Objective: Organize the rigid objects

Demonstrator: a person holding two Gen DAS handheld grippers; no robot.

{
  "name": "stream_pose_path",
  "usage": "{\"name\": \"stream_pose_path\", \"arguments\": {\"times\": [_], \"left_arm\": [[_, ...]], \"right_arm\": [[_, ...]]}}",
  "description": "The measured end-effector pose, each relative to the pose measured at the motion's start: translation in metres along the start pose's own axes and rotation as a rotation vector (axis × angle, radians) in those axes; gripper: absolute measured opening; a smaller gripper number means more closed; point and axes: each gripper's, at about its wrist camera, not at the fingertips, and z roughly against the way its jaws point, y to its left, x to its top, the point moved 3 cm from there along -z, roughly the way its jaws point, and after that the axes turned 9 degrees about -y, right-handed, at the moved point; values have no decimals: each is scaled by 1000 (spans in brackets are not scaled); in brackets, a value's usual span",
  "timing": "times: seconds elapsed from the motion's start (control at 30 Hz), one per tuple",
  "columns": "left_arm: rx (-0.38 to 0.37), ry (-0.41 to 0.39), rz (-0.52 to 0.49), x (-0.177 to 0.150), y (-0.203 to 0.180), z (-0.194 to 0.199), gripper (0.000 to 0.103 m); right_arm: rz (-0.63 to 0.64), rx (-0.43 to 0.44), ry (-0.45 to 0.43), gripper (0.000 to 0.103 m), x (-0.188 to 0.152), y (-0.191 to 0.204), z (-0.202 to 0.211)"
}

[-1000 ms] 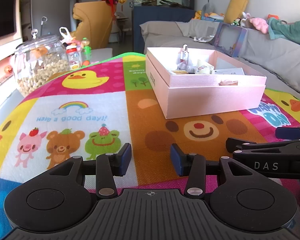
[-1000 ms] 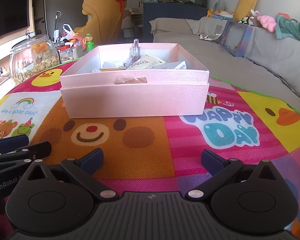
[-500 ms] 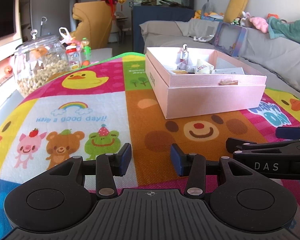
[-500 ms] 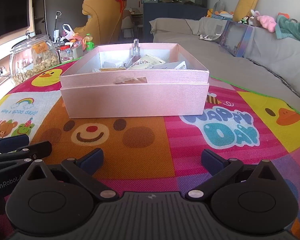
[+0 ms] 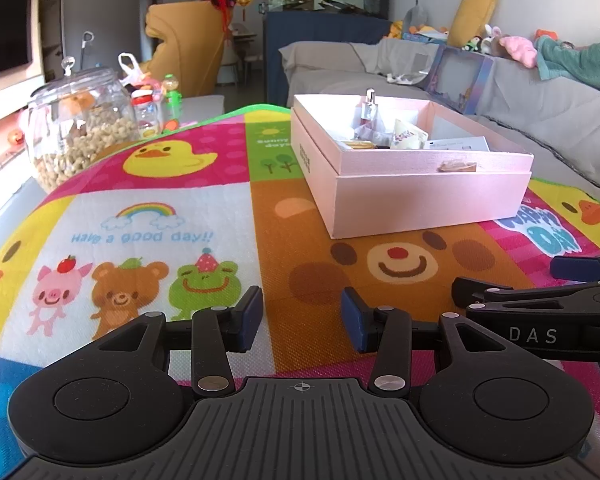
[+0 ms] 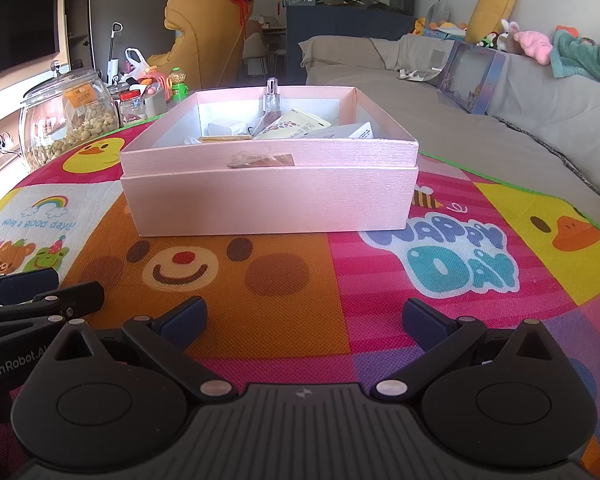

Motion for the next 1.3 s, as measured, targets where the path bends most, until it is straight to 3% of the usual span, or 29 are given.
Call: {"name": "stream_pose_path", "arguments": {"times": [1.3], "left_arm": [[-3,-2,6,0,1,1,47]], "right_arm": [[0,0,0,103,0,0,0]]}}
